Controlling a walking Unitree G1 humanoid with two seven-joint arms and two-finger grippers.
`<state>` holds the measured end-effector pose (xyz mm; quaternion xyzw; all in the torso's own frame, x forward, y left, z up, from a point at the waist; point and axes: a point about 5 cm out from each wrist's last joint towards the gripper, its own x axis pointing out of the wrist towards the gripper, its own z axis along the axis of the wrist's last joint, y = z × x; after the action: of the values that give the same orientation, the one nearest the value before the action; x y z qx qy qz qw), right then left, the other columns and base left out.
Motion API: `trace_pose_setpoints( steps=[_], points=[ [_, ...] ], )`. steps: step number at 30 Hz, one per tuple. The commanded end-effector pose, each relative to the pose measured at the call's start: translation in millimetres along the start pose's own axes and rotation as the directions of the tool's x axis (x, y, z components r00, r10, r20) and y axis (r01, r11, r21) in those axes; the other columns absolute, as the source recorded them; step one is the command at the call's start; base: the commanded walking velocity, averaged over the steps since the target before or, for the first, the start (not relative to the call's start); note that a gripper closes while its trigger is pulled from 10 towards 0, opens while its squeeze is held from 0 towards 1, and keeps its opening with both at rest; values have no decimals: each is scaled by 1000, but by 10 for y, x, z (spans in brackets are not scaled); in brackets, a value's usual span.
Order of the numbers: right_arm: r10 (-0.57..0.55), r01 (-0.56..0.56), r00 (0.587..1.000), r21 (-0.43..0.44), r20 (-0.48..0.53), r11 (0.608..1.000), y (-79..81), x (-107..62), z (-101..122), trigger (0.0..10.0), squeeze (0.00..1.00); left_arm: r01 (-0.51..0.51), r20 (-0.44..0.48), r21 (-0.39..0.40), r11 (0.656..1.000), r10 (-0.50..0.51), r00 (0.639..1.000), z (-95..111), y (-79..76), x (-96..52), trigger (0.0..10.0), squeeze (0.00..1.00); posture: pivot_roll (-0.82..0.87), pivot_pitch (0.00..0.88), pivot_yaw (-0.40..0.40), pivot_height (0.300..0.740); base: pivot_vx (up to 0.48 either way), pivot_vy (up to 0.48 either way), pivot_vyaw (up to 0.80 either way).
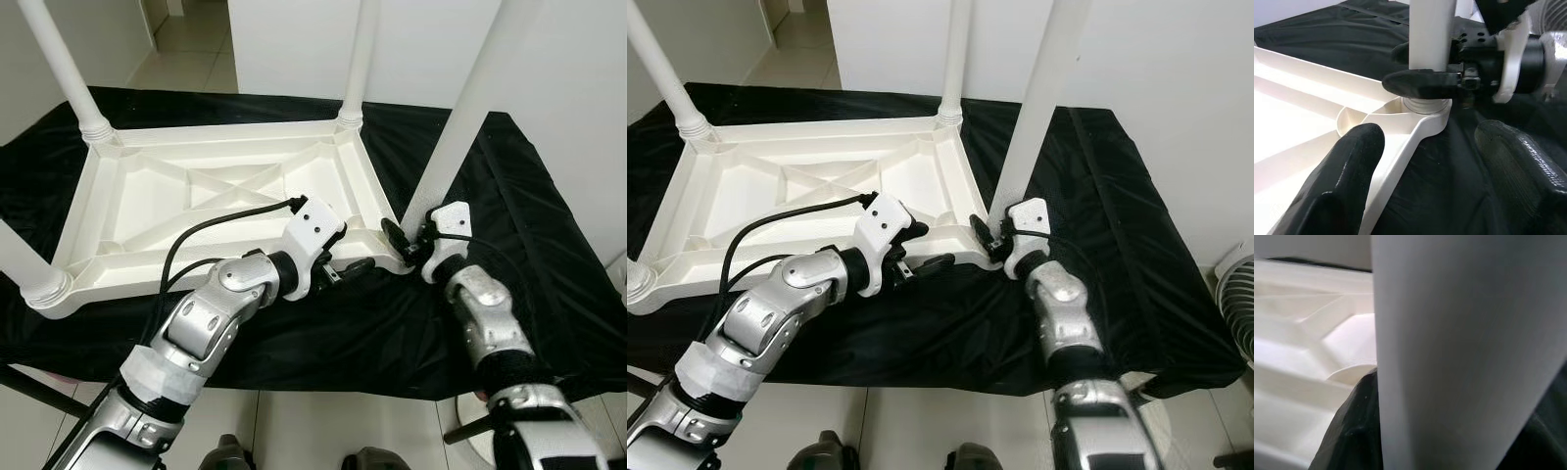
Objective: Building children table
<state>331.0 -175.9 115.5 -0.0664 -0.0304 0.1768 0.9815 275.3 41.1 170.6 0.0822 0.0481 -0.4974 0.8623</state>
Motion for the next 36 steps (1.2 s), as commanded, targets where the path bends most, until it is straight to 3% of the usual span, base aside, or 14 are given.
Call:
trace_pose_setpoints(
  steps=[1, 4, 5, 6, 8, 9, 16, 17, 18, 24, 28, 30, 31, 36],
  points=[
    [-78, 79, 992, 9, -100, 997, -35, -79, -172, 10000, 0, 43, -10, -1, 999, -43, 999, -7, -40, -14, 10000, 0, -19, 0, 16, 740, 0, 0, 0],
    [-159, 161, 983, 17, -94, 987, -41, -87, -154, 10000, 0, 43, -10, -1, 999, -43, 999, -7, -41, -15, 10000, 0, -22, 0, 17, 740, 0, 0, 0],
    [-335, 339, 937, 29, -102, 940, -51, -141, -146, 10000, 0, 45, -11, -2, 999, -45, 999, -7, -47, -15, 10000, 0, -26, 0, 18, 740, 0, 0, 0],
    [-335, 339, 937, 29, -102, 940, -51, -141, -146, 10000, 0, 45, -11, -2, 999, -45, 999, -7, -47, -15, 10000, 0, -26, 0, 18, 740, 0, 0, 0],
    [-543, 548, 825, -11, -152, 836, -50, -271, -177, 10000, 0, 49, -10, -3, 999, -49, 999, -9, -55, -11, 10000, 0, -28, 0, 19, 740, 0, 0, 0],
    [-595, 601, 786, -17, -168, 799, -43, -315, -186, 10000, 0, 50, -10, -4, 999, -50, 999, -8, -56, -9, 10000, 0, -28, 0, 19, 740, 0, 0, 0],
    [-590, 598, 789, -1, -170, 801, 102, -310, -152, 10000, 0, 54, -10, -3, 999, -54, 998, -6, -65, -4, 10000, 0, -31, 0, 17, 740, 0, 0, 0],
    [-580, 589, 799, 8, -160, 808, 112, -303, -138, 10000, 86, 54, -10, -5, 999, -54, 999, -7, -67, -5, 10000, 0, -30, 0, 14, 740, 0, 0, 0],
    [-575, 582, 806, 15, -144, 813, 99, -301, -116, 10000, 1000, 53, -9, -7, 999, -53, 999, -7, -71, -5, 10000, 0, -29, 0, 12, 740, 0, 0, 0],
    [-564, 570, 817, 21, -121, 821, 66, -298, -67, 10000, 1000, 51, -10, -11, 999, -51, 999, -12, -79, -8, 10000, 0, -28, 0, 10, 740, 0, 0, 0],
    [-477, 484, 873, 62, -100, 873, 51, -249, -1, 10000, 1000, 46, -12, -15, 999, -47, 999, -23, -83, -26, 10000, 0, -19, 0, 4, 740, 0, 0, 0],
    [-477, 484, 873, 62, -100, 873, 51, -249, -1, 10000, 1000, 46, -12, -15, 999, -47, 999, -23, -83, -26, 10000, 0, -19, 0, 4, 740, 0, 0, 0],
    [-415, 423, 904, 77, -99, 903, 57, -229, 40, 10000, 0, 42, -17, -19, 999, -43, 999, -35, -87, -42, 10000, 0, -18, 0, 5, 740, 0, 0, 0],
    [-319, 326, 944, 83, -86, 942, 76, -193, 62, 10000, 0, 43, -20, -20, 999, -43, 999, -45, -91, -43, 10000, 0, -16, 0, 4, 740, 0, 0, 0]
  ],
)
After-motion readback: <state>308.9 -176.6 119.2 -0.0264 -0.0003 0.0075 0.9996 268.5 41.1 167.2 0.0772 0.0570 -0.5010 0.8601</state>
